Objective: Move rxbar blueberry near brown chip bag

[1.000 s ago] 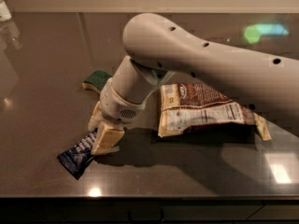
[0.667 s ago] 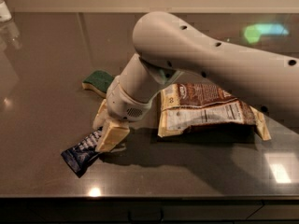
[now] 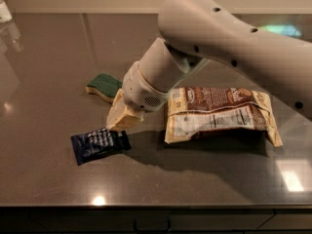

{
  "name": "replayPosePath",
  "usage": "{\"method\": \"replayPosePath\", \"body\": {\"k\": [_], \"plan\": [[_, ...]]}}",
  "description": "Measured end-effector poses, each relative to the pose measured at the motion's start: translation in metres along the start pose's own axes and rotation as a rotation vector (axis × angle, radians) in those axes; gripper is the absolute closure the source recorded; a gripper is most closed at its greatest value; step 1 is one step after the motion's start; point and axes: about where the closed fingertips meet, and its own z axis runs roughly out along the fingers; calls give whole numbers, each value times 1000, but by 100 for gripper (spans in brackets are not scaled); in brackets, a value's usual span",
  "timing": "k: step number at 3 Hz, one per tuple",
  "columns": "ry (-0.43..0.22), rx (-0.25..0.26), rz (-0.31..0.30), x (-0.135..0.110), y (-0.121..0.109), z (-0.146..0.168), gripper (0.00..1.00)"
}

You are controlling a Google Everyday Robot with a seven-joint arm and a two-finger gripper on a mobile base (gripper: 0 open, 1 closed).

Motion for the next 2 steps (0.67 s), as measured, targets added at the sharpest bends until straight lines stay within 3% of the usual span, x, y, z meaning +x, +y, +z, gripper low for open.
{"method": "replayPosePath", "body": {"k": [2], "plan": [[66,139,37,20,-46,-62,100]]}}
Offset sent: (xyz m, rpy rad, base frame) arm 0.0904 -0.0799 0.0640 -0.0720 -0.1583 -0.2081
